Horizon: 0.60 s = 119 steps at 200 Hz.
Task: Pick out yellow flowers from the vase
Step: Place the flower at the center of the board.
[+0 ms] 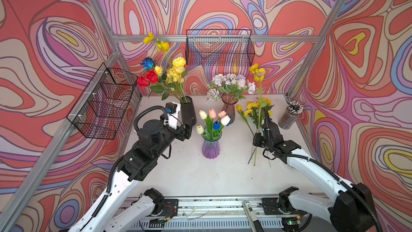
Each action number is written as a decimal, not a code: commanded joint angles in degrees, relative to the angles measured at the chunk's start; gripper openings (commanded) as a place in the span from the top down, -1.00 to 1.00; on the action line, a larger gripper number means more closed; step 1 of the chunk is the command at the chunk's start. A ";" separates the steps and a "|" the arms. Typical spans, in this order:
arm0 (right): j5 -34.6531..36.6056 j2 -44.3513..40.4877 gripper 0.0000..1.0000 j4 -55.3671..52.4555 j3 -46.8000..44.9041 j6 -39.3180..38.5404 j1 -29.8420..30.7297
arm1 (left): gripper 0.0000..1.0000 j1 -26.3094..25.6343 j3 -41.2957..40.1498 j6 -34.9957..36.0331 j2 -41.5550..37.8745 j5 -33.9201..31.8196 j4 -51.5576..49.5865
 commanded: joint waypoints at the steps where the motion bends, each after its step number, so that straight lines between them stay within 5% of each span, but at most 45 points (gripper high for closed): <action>1: -2.27 1.29 1.00 2.80 -0.95 0.48 -0.14 | -0.70 0.91 -0.88 -0.78 -1.42 -1.24 -0.75; 119: -7.91 10.54 1.00 7.39 -3.41 1.21 -0.14 | -0.71 3.58 -1.93 -0.65 -3.68 -2.53 -2.23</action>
